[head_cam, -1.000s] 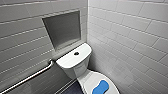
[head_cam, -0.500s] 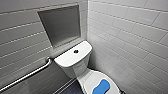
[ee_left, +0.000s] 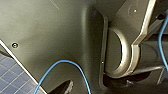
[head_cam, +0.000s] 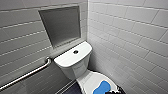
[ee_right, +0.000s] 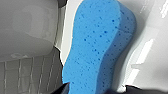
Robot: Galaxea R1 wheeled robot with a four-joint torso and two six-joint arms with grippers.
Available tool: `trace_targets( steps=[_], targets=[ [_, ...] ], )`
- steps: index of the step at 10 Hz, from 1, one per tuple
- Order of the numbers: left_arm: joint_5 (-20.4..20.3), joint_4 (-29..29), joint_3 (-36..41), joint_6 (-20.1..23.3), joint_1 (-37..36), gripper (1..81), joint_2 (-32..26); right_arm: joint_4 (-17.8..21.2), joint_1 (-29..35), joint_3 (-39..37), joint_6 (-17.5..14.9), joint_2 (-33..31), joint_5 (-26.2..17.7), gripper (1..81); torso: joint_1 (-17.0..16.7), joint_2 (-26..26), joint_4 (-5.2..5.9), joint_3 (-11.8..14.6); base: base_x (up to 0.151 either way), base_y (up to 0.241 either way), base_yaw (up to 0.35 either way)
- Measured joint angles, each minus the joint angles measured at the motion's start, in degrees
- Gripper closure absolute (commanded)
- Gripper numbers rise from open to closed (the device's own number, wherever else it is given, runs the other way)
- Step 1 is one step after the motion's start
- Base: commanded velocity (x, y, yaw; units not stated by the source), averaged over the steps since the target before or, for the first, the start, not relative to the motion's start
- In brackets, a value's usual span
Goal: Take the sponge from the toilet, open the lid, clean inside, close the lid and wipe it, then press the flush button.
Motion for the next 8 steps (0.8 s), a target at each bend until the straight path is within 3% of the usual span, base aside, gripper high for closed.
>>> trace_targets(
  steps=[2,8],
  targets=[
    [0.1,0.0,0.0,0.0,0.0,1.0,0.0,0.0,1.2,0.0,1.1,0.5,-0.1,1.0,0.4,-0.5,0.0,-2.5,0.0,0.0,0.0],
    [0.1,0.0,0.0,0.0,-0.4,1.0,0.2,0.0,5.0,-1.5,7.6,1.4,-2.4,1.0,0.5,-0.6,0.0,-3.0,0.0,0.0,0.0]
  ],
)
